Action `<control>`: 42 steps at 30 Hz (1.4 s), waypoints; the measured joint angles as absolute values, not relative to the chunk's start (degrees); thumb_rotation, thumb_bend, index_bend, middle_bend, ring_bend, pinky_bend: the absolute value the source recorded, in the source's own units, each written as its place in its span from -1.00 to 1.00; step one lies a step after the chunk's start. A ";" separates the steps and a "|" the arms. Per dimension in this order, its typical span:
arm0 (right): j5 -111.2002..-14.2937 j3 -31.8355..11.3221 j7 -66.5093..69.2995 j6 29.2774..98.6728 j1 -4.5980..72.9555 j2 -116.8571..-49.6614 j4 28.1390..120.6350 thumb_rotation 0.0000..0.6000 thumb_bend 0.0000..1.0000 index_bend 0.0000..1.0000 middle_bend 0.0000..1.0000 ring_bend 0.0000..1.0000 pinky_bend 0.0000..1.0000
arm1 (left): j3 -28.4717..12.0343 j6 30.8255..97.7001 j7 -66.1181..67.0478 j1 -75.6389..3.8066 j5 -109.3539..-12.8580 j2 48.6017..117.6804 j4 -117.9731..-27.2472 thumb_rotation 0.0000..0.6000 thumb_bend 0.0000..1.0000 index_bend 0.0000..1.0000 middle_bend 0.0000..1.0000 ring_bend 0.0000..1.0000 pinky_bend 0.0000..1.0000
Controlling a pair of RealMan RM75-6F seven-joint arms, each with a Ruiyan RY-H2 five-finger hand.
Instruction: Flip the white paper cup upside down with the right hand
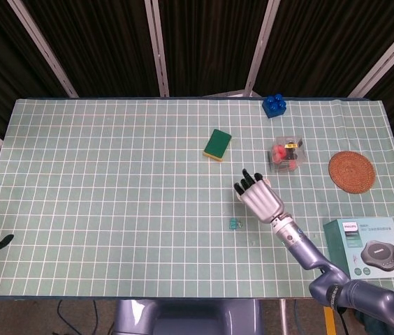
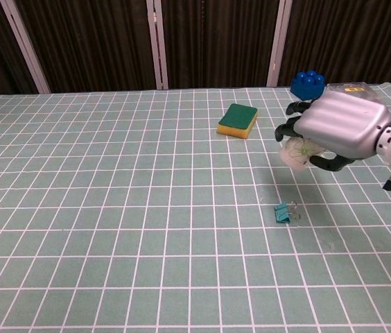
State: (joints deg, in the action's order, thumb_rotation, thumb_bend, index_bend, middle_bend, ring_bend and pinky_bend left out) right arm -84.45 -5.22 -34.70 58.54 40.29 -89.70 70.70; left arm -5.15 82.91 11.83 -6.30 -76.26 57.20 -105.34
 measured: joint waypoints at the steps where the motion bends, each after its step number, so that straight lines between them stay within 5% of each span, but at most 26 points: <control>1: -83.81 -5.58 -32.10 57.81 40.42 -89.58 71.17 1.00 -0.26 -0.49 -0.33 -0.76 -0.28 | -5.12 82.96 11.86 -6.28 -76.31 57.17 -105.40 1.00 -1.00 -1.00 -1.00 -1.00 -1.00; 11: -79.72 -7.30 -14.55 50.04 42.55 -90.90 70.61 1.00 -0.34 -0.50 -0.37 -0.85 -0.38 | -5.09 82.65 12.28 -6.47 -75.95 57.38 -105.18 1.00 -1.00 -1.00 -1.00 -1.00 -1.00; 17: -79.03 -6.83 -13.80 48.52 43.02 -91.03 70.16 1.00 -0.72 -0.86 -0.98 -1.00 -0.99 | -5.15 82.77 12.36 -6.46 -75.77 57.37 -105.17 1.00 -1.00 -1.00 -1.00 -1.00 -1.00; 35: -78.60 -3.91 -43.68 53.08 43.18 -86.17 81.51 1.00 -0.72 -0.95 -1.00 -1.00 -1.00 | -5.01 82.54 12.45 -6.75 -76.06 57.28 -105.53 1.00 -1.00 -1.00 -1.00 -1.00 -1.00; 42: -79.14 -1.66 -56.17 53.80 43.46 -88.35 80.58 1.00 -0.70 -0.95 -1.00 -1.00 -0.78 | -5.09 82.50 12.24 -6.75 -75.76 57.20 -105.35 1.00 -1.00 -1.00 -1.00 -1.00 -1.00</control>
